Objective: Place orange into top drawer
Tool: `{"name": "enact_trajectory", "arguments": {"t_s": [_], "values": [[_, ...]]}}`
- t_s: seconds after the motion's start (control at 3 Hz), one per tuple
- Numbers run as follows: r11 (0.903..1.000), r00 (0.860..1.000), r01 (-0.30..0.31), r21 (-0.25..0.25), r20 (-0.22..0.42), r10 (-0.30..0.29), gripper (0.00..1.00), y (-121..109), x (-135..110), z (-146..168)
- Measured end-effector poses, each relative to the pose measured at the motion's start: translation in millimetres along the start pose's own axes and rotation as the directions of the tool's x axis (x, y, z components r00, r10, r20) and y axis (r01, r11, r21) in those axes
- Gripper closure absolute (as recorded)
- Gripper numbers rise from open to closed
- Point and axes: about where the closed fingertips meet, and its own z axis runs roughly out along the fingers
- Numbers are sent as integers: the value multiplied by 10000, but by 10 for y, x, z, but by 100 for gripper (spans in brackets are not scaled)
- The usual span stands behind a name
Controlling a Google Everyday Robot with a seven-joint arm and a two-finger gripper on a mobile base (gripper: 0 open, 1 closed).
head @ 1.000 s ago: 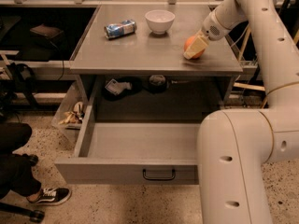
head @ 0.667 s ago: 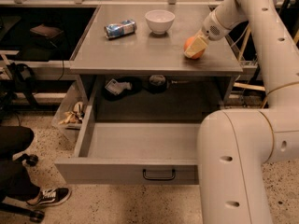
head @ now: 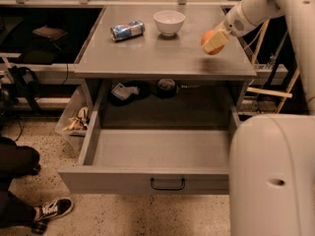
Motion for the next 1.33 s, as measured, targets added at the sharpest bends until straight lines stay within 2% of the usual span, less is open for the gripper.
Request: {"name": "enact_trajectory", "arguments": {"t_s": [0.33, 0.67, 1.0, 1.33], "values": [[9849, 9915, 317, 1704, 1192, -526, 100, -147, -3, -966], [9306, 9571, 1108, 3490, 2149, -1946, 100, 47, -175, -2053], [8908, 9374, 1402, 4323, 2318, -2601, 100, 242, -325, -2519], [9095, 9418, 1314, 3943, 2368, -2388, 100, 247, -269, -2353]]}}
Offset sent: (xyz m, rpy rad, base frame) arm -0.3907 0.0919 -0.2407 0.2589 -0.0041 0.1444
